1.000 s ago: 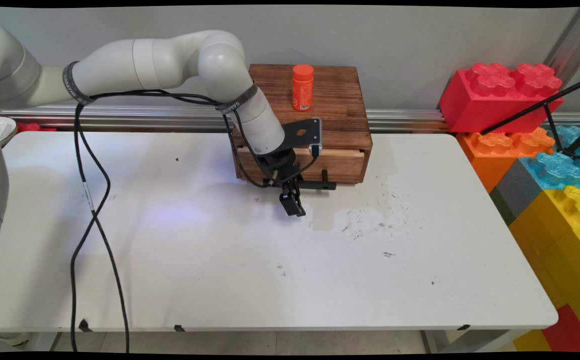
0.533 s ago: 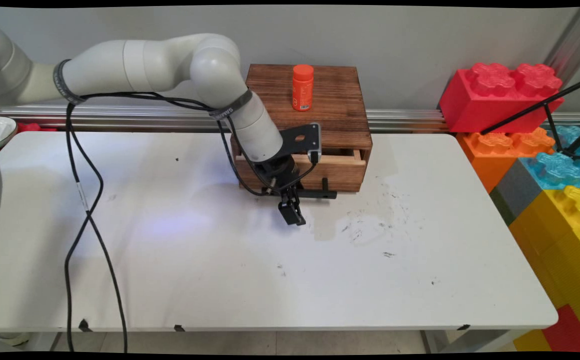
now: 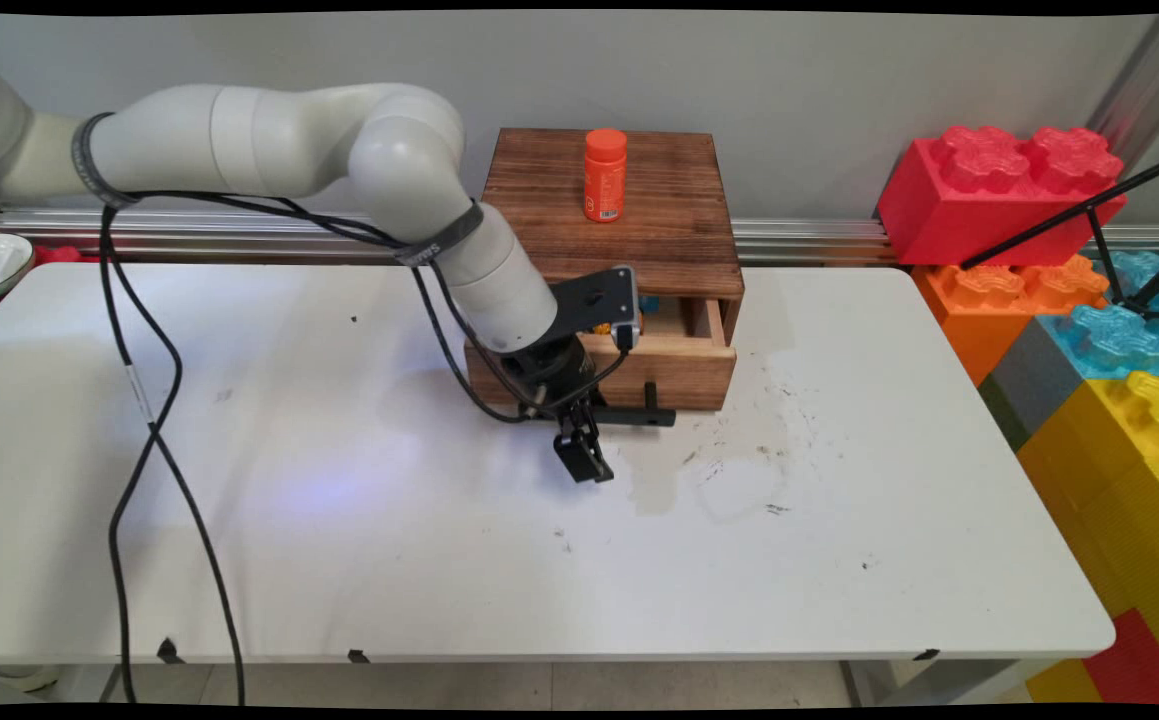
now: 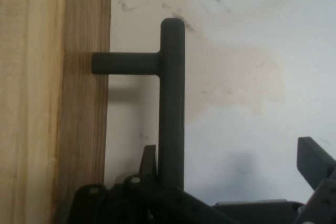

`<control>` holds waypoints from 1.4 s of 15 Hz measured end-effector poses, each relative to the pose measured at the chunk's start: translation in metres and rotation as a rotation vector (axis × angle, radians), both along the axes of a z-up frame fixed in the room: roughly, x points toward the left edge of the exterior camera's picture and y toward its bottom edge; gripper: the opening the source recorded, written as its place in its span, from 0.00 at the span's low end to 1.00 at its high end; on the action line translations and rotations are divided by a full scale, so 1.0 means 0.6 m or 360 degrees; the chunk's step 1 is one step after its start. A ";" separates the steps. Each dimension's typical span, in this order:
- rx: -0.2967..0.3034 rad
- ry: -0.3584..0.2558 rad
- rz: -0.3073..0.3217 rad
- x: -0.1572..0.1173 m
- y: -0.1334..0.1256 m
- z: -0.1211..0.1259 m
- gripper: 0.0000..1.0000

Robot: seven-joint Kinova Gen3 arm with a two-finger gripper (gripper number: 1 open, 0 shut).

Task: Open the drawer

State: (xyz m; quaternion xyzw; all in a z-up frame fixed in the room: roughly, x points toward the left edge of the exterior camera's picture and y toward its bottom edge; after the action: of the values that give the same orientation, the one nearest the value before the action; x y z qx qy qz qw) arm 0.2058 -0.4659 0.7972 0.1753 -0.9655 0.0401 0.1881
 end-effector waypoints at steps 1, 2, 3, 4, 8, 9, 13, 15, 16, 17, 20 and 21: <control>0.0005 0.0007 0.0006 -0.002 0.008 0.000 1.00; 0.0009 0.0014 0.0012 -0.004 0.016 0.000 1.00; 0.0012 0.0019 0.0014 -0.005 0.022 0.000 1.00; 0.0013 0.0025 0.0015 -0.007 0.028 0.000 1.00; 0.0025 0.0041 0.0016 -0.014 0.054 -0.001 1.00; 0.0028 0.0046 0.0015 -0.016 0.062 -0.001 1.00; 0.0034 0.0066 0.0006 -0.022 0.090 0.000 1.00; 0.0035 0.0072 0.0002 -0.024 0.100 0.000 1.00; 0.0035 0.0076 -0.0001 -0.025 0.106 0.000 1.00; 0.0036 0.0080 -0.0003 -0.026 0.113 0.001 1.00; 0.0041 0.0092 -0.0011 -0.030 0.132 0.001 1.00; 0.0042 0.0096 -0.0013 -0.030 0.139 0.001 1.00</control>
State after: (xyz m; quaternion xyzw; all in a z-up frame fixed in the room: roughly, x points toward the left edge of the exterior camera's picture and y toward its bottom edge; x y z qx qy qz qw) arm 0.1875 -0.3824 0.7978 0.1750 -0.9606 0.0211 0.2149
